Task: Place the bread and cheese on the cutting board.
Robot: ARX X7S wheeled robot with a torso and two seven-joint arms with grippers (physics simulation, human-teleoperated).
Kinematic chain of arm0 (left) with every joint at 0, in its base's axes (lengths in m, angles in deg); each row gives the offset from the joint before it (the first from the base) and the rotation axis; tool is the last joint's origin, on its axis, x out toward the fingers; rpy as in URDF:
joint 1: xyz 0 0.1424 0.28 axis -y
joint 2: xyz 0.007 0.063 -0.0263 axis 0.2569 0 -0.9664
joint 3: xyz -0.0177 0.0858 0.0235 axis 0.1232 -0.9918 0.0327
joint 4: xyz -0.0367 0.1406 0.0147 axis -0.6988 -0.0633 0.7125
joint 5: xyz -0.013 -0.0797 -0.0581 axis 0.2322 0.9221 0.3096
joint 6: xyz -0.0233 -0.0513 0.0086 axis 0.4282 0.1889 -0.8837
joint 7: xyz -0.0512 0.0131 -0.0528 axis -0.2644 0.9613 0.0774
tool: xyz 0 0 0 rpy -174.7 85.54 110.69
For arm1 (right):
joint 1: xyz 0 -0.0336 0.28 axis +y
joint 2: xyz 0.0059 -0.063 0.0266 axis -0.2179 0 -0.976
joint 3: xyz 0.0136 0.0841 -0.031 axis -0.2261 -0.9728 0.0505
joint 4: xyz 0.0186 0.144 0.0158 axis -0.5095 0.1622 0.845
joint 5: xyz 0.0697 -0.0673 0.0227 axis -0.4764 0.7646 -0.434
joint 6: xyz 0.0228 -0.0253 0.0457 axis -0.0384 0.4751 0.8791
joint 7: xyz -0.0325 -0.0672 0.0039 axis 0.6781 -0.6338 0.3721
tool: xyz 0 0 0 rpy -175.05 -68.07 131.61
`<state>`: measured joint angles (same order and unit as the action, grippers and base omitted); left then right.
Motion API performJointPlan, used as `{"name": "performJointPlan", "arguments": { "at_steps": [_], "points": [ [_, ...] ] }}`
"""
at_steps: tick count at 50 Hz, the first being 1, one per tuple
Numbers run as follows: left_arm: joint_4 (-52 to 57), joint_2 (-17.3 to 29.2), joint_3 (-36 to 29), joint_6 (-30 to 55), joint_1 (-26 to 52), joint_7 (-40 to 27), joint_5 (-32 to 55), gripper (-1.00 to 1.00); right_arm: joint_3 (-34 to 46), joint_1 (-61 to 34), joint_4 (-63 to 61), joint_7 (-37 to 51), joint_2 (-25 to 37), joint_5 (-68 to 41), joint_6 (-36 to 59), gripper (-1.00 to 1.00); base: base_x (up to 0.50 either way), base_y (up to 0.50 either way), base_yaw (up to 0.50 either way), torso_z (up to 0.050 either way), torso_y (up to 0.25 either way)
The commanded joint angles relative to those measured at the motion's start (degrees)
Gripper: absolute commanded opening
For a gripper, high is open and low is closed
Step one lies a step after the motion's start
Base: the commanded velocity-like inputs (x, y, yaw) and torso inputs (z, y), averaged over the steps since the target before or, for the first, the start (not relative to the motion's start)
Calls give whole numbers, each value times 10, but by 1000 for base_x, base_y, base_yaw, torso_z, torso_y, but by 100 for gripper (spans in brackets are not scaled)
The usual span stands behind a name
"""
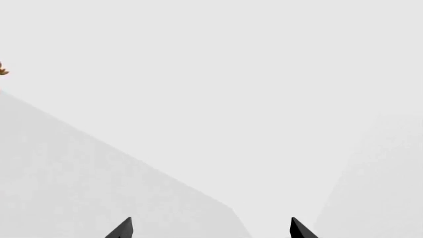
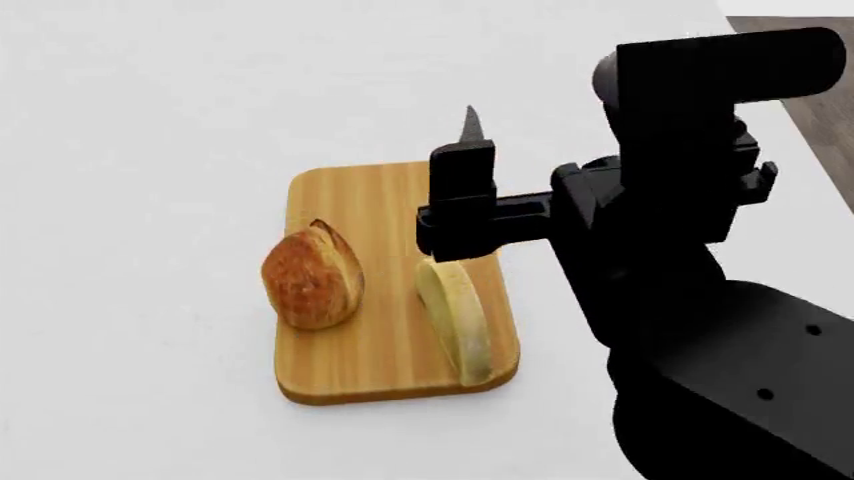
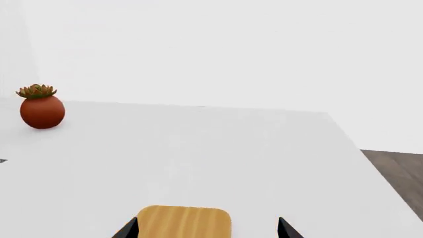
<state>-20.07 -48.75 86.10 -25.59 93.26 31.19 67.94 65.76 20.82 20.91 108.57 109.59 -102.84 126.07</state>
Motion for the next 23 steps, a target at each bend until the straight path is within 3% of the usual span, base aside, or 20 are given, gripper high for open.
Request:
{"name": "performJointPlan", "arguments": {
  "at_steps": [1, 23],
  "points": [
    [4, 1, -1, -1, -1, -1, 1, 100, -50, 73, -87, 18, 30, -1, -60, 100, 0, 0, 0, 0, 0],
    [36, 2, -16, 3, 0, -16, 1, 100, -109, 315, -203, -71, 46, 138, -265, 100, 0, 0, 0, 0, 0]
  ]
}}
